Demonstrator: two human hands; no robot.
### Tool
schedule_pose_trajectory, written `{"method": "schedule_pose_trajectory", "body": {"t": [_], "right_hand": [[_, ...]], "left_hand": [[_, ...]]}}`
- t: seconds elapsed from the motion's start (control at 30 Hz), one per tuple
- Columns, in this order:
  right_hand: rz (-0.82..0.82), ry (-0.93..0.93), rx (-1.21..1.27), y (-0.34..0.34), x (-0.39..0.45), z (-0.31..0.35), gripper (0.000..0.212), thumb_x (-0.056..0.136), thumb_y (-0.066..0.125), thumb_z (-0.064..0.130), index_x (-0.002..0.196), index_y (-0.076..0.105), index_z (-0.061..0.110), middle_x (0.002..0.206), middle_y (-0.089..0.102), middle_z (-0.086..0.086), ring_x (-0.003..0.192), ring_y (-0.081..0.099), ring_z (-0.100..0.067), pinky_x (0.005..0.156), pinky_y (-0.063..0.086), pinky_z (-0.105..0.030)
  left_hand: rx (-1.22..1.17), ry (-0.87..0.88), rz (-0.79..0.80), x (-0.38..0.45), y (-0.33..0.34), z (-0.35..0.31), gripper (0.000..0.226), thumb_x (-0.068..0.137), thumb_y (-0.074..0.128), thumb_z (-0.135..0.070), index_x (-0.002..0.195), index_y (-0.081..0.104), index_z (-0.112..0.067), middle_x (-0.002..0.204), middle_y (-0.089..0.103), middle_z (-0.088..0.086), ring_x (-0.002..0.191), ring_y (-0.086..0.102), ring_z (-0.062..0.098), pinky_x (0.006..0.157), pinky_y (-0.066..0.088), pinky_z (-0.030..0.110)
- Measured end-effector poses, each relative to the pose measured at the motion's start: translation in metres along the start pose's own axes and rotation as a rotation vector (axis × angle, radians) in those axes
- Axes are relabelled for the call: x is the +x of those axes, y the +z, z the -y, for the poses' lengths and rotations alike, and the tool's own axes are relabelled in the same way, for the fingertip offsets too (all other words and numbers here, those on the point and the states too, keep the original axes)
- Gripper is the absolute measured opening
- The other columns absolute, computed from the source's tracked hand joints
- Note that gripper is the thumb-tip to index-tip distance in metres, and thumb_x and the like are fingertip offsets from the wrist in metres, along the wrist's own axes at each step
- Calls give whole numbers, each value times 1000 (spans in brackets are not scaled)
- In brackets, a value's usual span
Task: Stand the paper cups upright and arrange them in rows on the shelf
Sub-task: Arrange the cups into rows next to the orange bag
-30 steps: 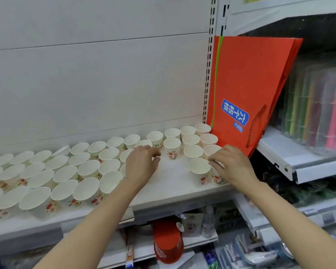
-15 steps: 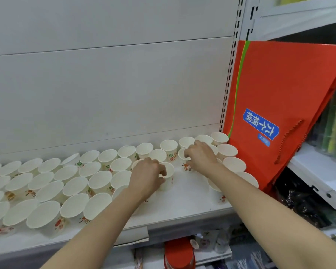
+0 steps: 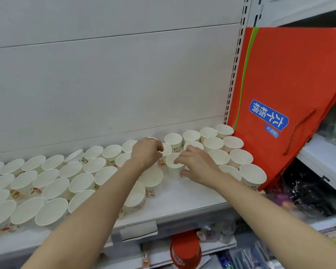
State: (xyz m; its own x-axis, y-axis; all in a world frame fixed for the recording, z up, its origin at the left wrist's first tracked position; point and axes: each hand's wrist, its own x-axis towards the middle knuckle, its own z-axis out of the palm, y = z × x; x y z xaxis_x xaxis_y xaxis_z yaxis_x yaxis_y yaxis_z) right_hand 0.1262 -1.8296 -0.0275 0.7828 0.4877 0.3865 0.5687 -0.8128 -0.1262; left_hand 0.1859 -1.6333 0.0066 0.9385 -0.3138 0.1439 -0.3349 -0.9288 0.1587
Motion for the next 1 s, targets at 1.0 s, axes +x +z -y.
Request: {"method": "schedule_pose_trajectory", "body": {"t": [1.0], "right_hand": [[87,192,-176,-34,-34,-15,8,82,63,20,81,70,19,81,65,0,87,51,-21,69,25,-29]], "left_hand": [[-102,127,88,3,26,-37,19,81,70,-23,99,73,-28,100,70,-6,95,63,15,74,50,29]]}}
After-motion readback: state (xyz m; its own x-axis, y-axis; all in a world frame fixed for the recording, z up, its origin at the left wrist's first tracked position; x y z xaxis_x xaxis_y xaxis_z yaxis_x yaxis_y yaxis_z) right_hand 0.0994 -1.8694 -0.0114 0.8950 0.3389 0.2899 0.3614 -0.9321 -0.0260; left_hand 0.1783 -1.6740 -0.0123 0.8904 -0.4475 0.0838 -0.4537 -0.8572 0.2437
